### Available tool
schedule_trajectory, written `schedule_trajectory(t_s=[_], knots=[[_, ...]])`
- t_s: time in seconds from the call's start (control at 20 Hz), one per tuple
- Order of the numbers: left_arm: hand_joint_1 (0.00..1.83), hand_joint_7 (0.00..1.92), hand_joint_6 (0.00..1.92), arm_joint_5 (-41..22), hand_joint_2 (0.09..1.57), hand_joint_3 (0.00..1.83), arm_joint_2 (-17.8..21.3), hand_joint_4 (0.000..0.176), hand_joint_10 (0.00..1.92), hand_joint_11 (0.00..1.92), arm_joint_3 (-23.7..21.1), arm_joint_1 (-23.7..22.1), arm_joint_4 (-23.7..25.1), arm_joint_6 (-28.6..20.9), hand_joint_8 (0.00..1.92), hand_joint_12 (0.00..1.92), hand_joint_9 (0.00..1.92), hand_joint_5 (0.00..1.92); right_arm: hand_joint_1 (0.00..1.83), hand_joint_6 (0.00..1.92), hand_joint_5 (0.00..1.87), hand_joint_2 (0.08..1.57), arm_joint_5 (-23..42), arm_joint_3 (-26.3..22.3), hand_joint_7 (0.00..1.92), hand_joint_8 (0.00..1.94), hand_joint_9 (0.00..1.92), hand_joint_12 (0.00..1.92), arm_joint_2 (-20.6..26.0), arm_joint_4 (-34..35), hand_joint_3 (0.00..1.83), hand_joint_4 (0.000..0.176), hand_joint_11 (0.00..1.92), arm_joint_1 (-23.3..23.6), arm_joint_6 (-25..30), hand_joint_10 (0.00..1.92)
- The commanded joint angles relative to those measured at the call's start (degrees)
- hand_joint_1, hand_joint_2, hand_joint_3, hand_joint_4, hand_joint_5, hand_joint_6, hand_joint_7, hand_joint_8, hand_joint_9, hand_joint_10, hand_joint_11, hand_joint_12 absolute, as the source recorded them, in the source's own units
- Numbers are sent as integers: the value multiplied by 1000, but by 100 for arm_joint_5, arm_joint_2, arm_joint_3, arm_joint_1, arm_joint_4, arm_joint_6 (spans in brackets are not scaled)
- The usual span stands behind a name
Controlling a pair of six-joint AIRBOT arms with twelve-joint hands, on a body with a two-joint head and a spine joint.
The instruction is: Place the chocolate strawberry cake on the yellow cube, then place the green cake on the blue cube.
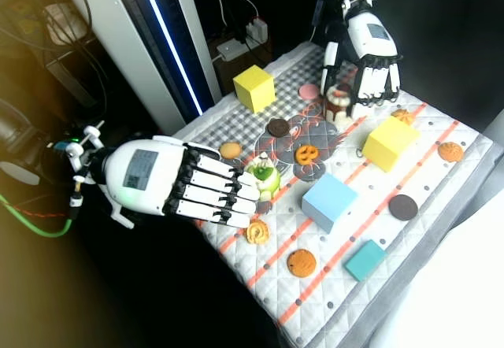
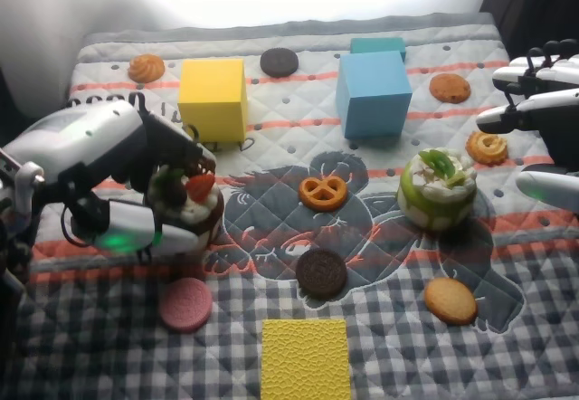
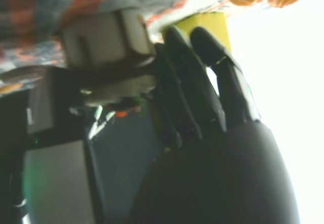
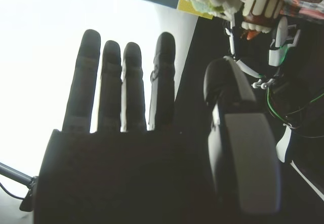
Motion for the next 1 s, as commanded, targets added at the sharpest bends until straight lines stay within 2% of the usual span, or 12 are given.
schedule_trajectory(t_s=[0.0,0.1,0.15,0.2,0.25,0.3,0.4,0.55,0.6,0.7,0.9,0.95], knots=[[1278,1042,241,-785,1065,0,26,0,1406,619,14,-102,76,-26,1139,1836,817,1249,450,0,640,1260,683,-6,367,0,335,81,0,110,0,83,350,-3,7,2],[1284,1099,322,-994,1052,0,29,0,1360,650,8,-187,73,-28,1037,1819,844,1219,453,0,639,1261,683,-5,369,2,325,84,-7,111,0,79,355,-3,7,0],[1187,1045,577,-1084,1038,1,34,0,1456,665,7,-239,73,-29,951,1897,836,1182,448,2,642,1259,683,-5,374,4,335,90,-9,111,0,73,370,-3,7,5],[1160,1015,609,-1172,1028,0,38,0,1624,719,8,-290,69,-29,1114,1916,809,1190,426,1,643,1262,683,-5,368,1,332,92,-9,111,1,61,378,-3,7,3],[1159,1020,626,-1254,1028,0,41,0,1601,699,16,-349,58,-30,1097,1920,801,1185,423,2,646,1265,683,-5,375,4,341,94,-9,111,2,55,383,-3,7,6],[1257,1084,473,-1345,1048,2,36,0,1281,632,36,-406,32,-30,1041,1725,825,1177,401,1,643,1265,683,-4,381,4,353,96,-13,111,2,57,392,-3,7,8],[1263,1169,586,-1452,1042,0,6,0,902,637,132,-564,-31,-31,823,1464,920,1136,406,1,642,1269,683,-1,384,3,369,101,-26,112,2,54,411,-3,7,9],[1254,1144,613,-1381,1049,1,-147,0,818,499,415,-876,-182,-32,844,1559,890,1128,418,0,640,1272,683,18,388,3,376,100,-50,112,2,60,414,-3,7,9],[1247,1144,735,-1205,1062,0,-256,0,757,585,629,-1056,-249,-33,829,1519,957,1063,416,1,642,1272,683,30,393,5,380,98,-64,112,2,58,410,-3,7,9],[1160,1236,800,-752,1069,0,-486,0,642,915,1018,-1368,-350,-36,219,1408,1179,1080,416,1,640,1276,684,55,395,4,378,95,-92,112,3,65,403,-3,7,7],[1128,1369,655,-210,1031,0,-912,0,616,970,1636,-1688,-549,-37,45,1365,1233,1171,404,4,649,1285,684,118,403,5,381,93,-172,109,5,57,402,21,7,5],[1117,1373,668,-142,1033,0,-970,22,559,1002,1728,-1709,-588,-37,23,1343,1260,1164,403,5,652,1279,684,128,407,6,380,92,-185,94,1,59,400,30,7,4]])
